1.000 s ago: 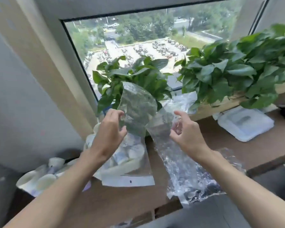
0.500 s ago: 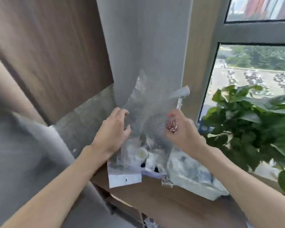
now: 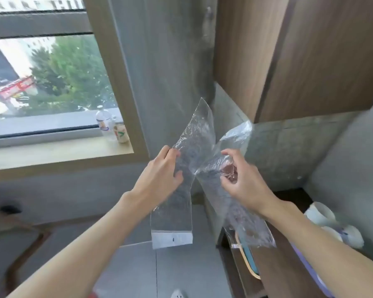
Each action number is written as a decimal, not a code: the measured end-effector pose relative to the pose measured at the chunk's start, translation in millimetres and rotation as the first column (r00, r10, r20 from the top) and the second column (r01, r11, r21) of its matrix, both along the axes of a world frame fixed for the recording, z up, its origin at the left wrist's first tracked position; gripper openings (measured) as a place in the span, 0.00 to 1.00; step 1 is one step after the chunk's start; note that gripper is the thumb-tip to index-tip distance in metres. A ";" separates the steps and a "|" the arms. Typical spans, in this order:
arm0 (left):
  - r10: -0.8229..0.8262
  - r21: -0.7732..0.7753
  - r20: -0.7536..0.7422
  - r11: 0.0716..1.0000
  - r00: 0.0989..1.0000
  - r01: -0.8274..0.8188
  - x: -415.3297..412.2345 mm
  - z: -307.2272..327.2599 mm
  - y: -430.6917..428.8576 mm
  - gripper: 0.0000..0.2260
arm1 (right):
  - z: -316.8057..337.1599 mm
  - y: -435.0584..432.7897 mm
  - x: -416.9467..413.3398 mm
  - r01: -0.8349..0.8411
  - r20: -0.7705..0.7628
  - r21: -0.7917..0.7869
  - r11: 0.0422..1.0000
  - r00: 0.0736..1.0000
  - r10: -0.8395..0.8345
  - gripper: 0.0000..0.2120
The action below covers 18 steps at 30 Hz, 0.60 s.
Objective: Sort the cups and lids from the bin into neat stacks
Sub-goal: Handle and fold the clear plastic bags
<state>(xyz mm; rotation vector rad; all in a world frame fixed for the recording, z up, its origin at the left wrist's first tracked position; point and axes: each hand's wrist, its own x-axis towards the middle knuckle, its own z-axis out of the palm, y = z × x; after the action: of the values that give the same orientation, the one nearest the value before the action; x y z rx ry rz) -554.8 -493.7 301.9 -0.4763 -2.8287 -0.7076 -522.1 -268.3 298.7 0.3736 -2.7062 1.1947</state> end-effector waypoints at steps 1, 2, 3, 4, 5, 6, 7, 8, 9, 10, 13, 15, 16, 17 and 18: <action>0.063 0.001 0.015 0.998 0.998 -0.064 -2.6 -5.9 -18.9 0.17 | -5.4 -17.8 -13.8 -0.051 0.013 0.002 0.999 0.999 0.051 0.24; 0.125 -0.001 0.030 0.992 0.992 -0.125 -5.7 -12.3 -37.2 0.17 | -10.9 -35.6 -27.8 -0.093 0.016 0.001 0.996 0.995 0.093 0.24; 0.183 -0.008 0.048 0.983 0.982 -0.183 -8.9 -19.5 -55.4 0.17 | -16.8 -53.3 -41.4 -0.130 0.019 -0.004 0.991 0.991 0.130 0.23; 0.240 -0.013 0.066 0.971 0.969 -0.240 -12.2 -27.0 -73.1 0.18 | -22.7 -70.6 -55.5 -0.167 0.025 -0.010 0.986 0.986 0.167 0.23; 0.295 -0.016 0.084 0.956 0.952 -0.295 -15.7 -34.4 -90.2 0.18 | -28.0 -87.4 -69.6 -0.207 0.035 -0.016 0.978 0.978 0.208 0.23; 0.346 -0.019 0.099 0.938 0.933 -0.345 -19.5 -41.5 -106.9 0.18 | -33.5 -103.9 -84.1 -0.248 0.046 -0.019 0.969 0.968 0.248 0.22; 0.390 -0.020 0.108 0.920 0.914 -0.390 -24.4 -49.1 -123.6 0.18 | -39.6 -120.4 -99.2 -0.287 0.056 -0.018 0.958 0.956 0.287 0.22; 0.431 -0.019 0.116 0.902 0.895 -0.432 -29.2 -57.5 -139.9 0.18 | -46.5 -136.7 -114.5 -0.324 0.064 -0.016 0.946 0.944 0.325 0.22; 0.472 -0.016 0.126 0.880 0.872 -0.474 -33.6 -66.4 -155.5 0.18 | -53.7 -153.0 -129.5 -0.359 0.070 -0.014 0.933 0.931 0.359 0.22; 0.513 -0.016 0.139 0.856 0.847 -0.516 -37.3 -75.3 -171.0 0.18 | -60.8 -170.0 -144.6 -0.391 0.075 -0.012 0.920 0.917 0.391 0.21; 0.616 -0.032 0.170 0.784 0.769 -0.620 -40.3 -100.9 -214.1 0.17 | -80.9 -222.8 -182.6 -0.487 0.106 -0.011 0.873 0.868 0.485 0.20; 0.681 -0.053 0.192 0.726 0.707 -0.685 -35.7 -115.1 -238.0 0.17 | -93.9 -257.4 -200.6 -0.552 0.122 0.009 0.834 0.828 0.547 0.21; 0.714 -0.060 0.205 0.692 0.669 -0.720 -31.8 -121.3 -249.6 0.17 | -100.7 -275.3 -208.7 -0.584 0.128 0.014 0.812 0.806 0.578 0.21; 0.751 -0.063 0.216 0.648 0.623 -0.759 -26.7 -128.0 -262.8 0.17 | -108.1 -296.2 -216.4 -0.623 0.136 0.013 0.782 0.776 0.616 0.21; 0.784 -0.065 0.227 0.604 0.578 -0.794 -21.1 -134.1 -274.6 0.16 | -115.6 -315.8 -222.8 -0.659 0.145 0.011 0.752 0.745 0.651 0.22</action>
<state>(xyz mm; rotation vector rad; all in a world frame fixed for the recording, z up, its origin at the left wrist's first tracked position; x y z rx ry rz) -575.9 -768.3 167.8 0.9293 -2.7607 -0.6266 -744.9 -584.2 183.1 1.4064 -2.8064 1.3072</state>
